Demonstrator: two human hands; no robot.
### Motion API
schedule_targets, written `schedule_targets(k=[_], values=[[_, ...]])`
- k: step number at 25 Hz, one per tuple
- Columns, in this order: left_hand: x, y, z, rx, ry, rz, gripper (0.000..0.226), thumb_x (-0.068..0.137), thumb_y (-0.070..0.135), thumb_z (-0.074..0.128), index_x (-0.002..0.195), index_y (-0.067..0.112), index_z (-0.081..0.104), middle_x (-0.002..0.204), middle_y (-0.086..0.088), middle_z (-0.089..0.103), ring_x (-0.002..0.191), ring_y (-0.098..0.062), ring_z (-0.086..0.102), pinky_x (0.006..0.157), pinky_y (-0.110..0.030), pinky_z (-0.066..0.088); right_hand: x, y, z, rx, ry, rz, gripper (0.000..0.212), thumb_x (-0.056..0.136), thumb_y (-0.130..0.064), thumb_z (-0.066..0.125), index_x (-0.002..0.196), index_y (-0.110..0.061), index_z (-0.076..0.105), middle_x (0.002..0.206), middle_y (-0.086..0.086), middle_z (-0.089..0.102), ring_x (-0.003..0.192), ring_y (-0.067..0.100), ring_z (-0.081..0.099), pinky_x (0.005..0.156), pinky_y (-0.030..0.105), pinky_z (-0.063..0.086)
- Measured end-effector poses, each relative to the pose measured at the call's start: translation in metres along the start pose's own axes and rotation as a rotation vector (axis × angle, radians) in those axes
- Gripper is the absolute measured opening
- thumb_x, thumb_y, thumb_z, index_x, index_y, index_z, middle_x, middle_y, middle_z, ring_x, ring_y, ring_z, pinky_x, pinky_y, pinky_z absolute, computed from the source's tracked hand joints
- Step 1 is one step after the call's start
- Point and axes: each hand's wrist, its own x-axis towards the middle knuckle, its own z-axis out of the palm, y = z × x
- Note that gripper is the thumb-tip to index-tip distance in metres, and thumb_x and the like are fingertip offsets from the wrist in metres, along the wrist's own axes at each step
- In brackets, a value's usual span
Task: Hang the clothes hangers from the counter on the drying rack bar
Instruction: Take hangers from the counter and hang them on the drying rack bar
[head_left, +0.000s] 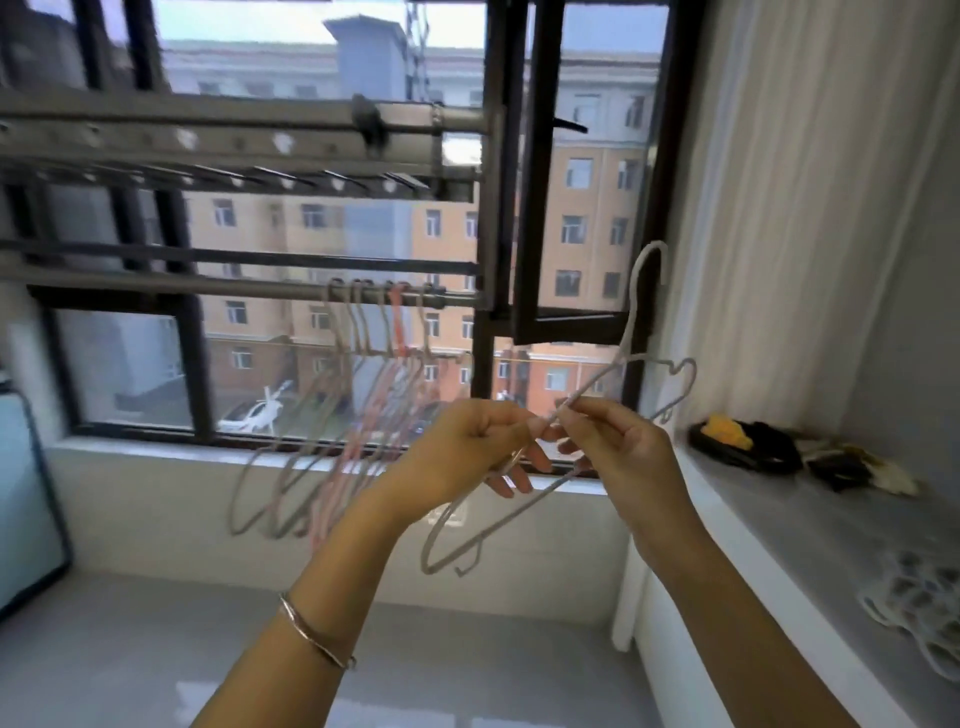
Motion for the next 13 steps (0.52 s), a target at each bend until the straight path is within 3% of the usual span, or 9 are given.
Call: schedule_targets(k=[4, 9, 13], values=[[-0.062, 0.012, -0.069, -0.012, 0.096, 0.020, 0.026, 0.096, 0.023, 0.046, 0.094, 0.012, 0.069, 0.066, 0.005, 0.066, 0.052, -0.009, 0.060, 0.049, -0.017, 0.048, -0.018, -0.024, 0.071, -0.072, -0.021, -0.119, 0.012, 0.085, -0.022, 0.063, 0.093, -0.031, 0.065, 0.090, -0.018, 0.067, 0.084, -0.006, 0.062, 0.068, 0.005, 0.048], [-0.142, 0.010, -0.160, -0.159, 0.208, 0.003, 0.027, 0.094, 0.023, 0.046, 0.097, 0.008, 0.068, 0.061, 0.002, 0.059, 0.051, -0.010, 0.053, 0.048, -0.017, 0.044, -0.050, -0.031, 0.153, -0.128, 0.058, -0.168, 0.013, 0.086, -0.022, 0.062, 0.093, -0.032, 0.064, 0.096, -0.016, 0.065, 0.088, -0.008, 0.058, 0.070, 0.002, 0.044], [-0.192, 0.008, -0.221, -0.212, 0.334, -0.030, 0.027, 0.096, 0.024, 0.046, 0.097, 0.009, 0.068, 0.060, 0.004, 0.057, 0.049, -0.009, 0.052, 0.047, -0.017, 0.043, -0.070, -0.038, 0.208, -0.066, 0.028, -0.108, 0.013, 0.087, -0.021, 0.060, 0.093, -0.032, 0.064, 0.096, -0.017, 0.064, 0.087, -0.010, 0.059, 0.067, 0.001, 0.044]])
